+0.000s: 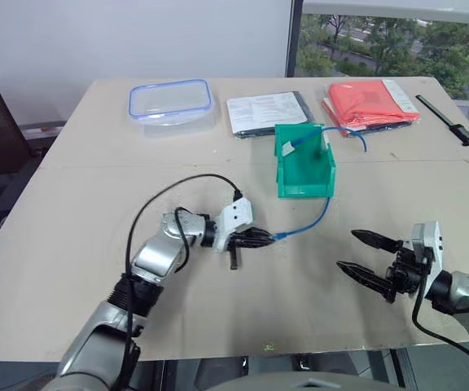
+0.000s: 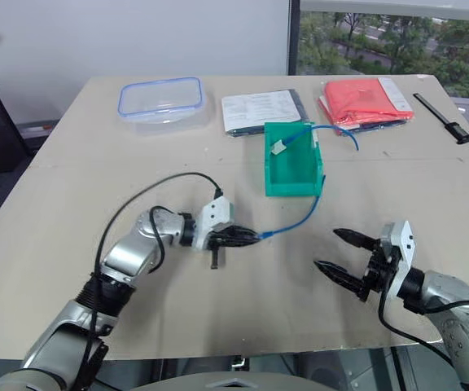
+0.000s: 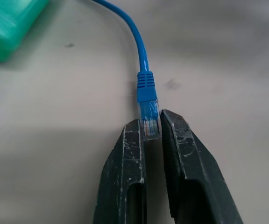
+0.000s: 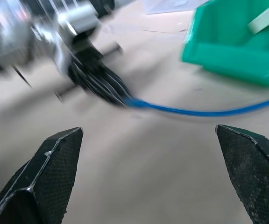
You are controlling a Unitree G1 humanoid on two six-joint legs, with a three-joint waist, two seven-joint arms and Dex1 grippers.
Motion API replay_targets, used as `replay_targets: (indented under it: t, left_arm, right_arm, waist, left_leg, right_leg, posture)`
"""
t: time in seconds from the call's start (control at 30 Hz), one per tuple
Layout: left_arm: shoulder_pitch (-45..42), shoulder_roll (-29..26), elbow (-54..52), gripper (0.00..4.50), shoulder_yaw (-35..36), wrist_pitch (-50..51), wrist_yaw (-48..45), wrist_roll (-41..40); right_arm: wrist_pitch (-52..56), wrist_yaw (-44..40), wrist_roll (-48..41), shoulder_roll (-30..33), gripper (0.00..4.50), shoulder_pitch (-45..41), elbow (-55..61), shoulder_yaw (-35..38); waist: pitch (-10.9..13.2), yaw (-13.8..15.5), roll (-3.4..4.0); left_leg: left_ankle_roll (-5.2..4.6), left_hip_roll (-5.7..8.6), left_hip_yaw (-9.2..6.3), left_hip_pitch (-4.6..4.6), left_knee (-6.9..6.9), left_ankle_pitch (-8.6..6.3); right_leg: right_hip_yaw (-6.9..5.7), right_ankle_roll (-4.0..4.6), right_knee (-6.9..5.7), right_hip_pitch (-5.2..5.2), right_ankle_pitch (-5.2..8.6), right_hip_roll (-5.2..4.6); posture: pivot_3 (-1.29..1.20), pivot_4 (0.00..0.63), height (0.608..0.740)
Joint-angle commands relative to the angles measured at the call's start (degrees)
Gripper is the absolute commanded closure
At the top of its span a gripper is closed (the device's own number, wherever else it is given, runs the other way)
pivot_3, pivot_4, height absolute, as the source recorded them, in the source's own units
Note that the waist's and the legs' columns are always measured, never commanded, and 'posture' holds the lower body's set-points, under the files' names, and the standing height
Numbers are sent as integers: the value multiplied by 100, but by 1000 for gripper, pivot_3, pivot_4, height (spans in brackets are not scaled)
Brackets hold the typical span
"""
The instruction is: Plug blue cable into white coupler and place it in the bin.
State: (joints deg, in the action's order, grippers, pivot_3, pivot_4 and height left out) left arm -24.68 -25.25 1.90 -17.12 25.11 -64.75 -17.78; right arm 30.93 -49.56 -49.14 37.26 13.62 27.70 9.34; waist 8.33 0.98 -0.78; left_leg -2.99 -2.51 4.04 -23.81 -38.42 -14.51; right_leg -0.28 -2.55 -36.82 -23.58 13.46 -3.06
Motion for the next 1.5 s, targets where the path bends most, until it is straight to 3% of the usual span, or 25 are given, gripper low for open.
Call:
replay_targets:
  t: [0.03,0.27,0.57,0.6,0.63,0.73,0.87,0.9,1.17,1.23,1.27,1.33,1.5]
  left_arm:
    - [-216,312,-770,4441,545,1180,251,-1088]
    - [-325,739,-1265,4441,1179,3221,863,-2700]
    - [-387,886,-1182,4441,1294,3615,1191,-3135]
    - [-391,893,-1173,4500,1293,3615,1203,-3148]
    - [-382,916,-1171,4500,1289,3617,1222,-3167]
    - [-326,935,-1197,4500,1224,3589,1221,-3165]
    - [-336,970,-1135,4500,1242,3576,1269,-3212]
    - [-341,964,-1122,4500,1245,3573,1269,-3218]
    - [-287,958,-1136,4500,1246,3343,1207,-3157]
    - [-247,920,-1238,3520,1220,3269,1243,-3094]
    - [-232,914,-1299,3392,1219,3220,1334,-3040]
    - [-167,816,-1565,2397,1193,3128,1381,-2999]
    - [197,411,-2736,2397,1379,3047,1670,-3069]
  right_arm:
    - [762,373,-981,57,0,25,430,133]
    - [1145,1246,-2247,-427,0,-559,315,335]
    - [1157,1648,-2436,-699,0,-1167,308,195]
    - [1182,1646,-2434,-693,509,-1193,304,166]
    - [1204,1674,-2422,-697,705,-1235,280,129]
    - [1252,1679,-2333,-700,2359,-1359,239,-10]
    - [1300,1692,-2275,-740,4249,-1485,173,-84]
    - [1311,1681,-2267,-744,4381,-1500,150,-84]
    - [1450,1656,-2574,-751,4381,-1544,151,-21]
    - [1451,1672,-2677,-754,4500,-1610,106,68]
    - [1437,1665,-2708,-741,4500,-1650,53,132]
    - [1402,1644,-2732,-701,4500,-1727,-82,258]
    - [1356,1482,-2630,-572,4500,-1872,-431,487]
  waist:
    - [8,-17,-14]
    - [10,-54,-16]
    - [11,-23,-17]
    - [11,-25,-17]
    - [11,-27,-17]
    - [11,-27,-17]
    - [11,-28,-17]
    - [10,-27,-17]
    - [10,-27,-17]
    - [10,-28,-17]
    - [11,-28,-17]
    - [11,-28,-17]
    - [11,-30,-17]
  left_leg:
    - [0,0,0,0,-1,0]
    - [0,3,-1,10,-1,0]
    - [0,18,-5,5,0,0]
    - [0,18,-4,5,0,0]
    - [0,18,-4,6,0,0]
    - [0,18,-4,7,0,0]
    - [0,18,-3,6,0,0]
    - [0,18,-3,6,0,0]
    - [0,18,-3,6,0,0]
    - [0,18,-3,6,0,0]
    - [0,18,-3,7,0,0]
    - [0,17,-3,6,0,0]
    - [0,15,-2,6,2,0]
  right_leg:
    - [1,-1,-1,0,0,0]
    - [5,-3,-8,2,-2,14]
    - [4,-3,-5,1,-1,16]
    - [5,-3,-4,1,-1,16]
    - [5,-3,-4,1,-1,16]
    - [5,-2,-5,1,-2,16]
    - [6,-2,-5,1,-2,16]
    - [6,-2,-5,1,-2,16]
    - [6,-2,-4,1,-2,16]
    - [6,-2,-4,1,-2,16]
    - [6,-2,-4,1,-2,16]
    - [6,-1,-5,1,-2,16]
    - [9,-1,-4,0,-2,15]
  posture:
    - [0,150,740]
    - [0,150,740]
    - [0,150,740]
    - [0,150,740]
    - [0,150,740]
    - [0,150,740]
    - [0,150,740]
    - [0,150,740]
    - [0,150,740]
    - [0,150,740]
    - [0,150,740]
    - [0,150,740]
    - [0,150,740]
